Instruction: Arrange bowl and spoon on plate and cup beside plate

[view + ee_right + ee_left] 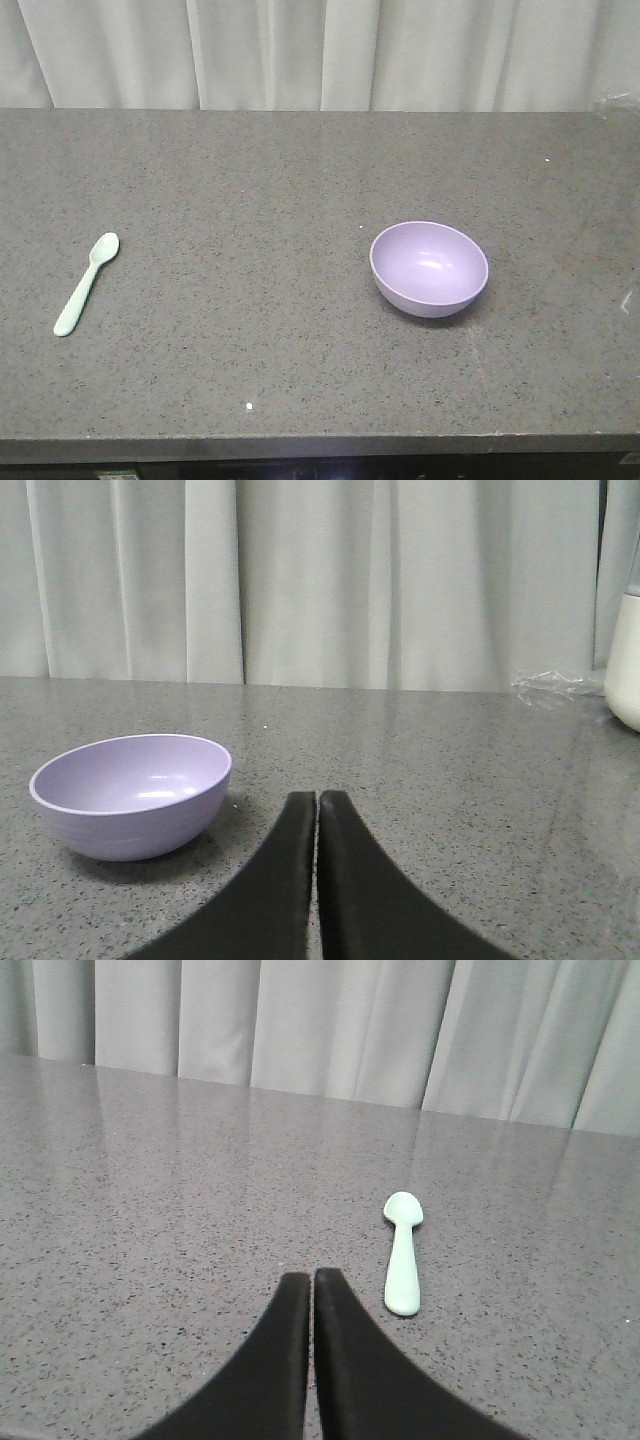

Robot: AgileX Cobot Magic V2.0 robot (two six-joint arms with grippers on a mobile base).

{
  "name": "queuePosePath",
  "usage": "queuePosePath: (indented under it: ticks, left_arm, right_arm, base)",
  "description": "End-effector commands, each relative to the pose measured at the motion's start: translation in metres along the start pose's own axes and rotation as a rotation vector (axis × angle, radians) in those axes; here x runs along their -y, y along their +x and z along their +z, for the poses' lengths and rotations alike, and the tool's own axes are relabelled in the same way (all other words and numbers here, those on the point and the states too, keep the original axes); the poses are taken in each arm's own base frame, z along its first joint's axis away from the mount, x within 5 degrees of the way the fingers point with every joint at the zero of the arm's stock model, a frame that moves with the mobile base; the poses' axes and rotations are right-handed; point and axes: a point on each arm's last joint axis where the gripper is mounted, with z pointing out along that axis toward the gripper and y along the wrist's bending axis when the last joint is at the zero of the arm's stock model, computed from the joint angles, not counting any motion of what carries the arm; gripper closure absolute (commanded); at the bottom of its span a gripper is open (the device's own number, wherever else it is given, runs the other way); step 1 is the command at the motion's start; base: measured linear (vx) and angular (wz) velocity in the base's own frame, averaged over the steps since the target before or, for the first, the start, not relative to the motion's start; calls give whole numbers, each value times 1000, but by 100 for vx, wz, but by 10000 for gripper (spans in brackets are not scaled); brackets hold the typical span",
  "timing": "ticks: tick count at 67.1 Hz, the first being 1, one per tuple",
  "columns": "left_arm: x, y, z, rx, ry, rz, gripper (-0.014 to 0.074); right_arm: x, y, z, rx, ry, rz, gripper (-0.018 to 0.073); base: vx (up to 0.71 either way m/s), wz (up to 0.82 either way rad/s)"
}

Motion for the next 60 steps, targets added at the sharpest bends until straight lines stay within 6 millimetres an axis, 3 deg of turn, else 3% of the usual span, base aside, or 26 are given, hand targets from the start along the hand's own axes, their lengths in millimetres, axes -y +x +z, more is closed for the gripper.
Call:
queuePosePath:
  ticks: [1, 60]
  left_arm:
    - [1, 3, 2, 32, 15, -11, 602]
    - [1, 3, 2, 32, 15, -11, 602]
  right_arm:
    - [0, -5, -1, 76, 4, -11, 561]
    - [0, -5, -1, 76, 4, -11, 561]
  base:
    - [0, 0]
    - [0, 0]
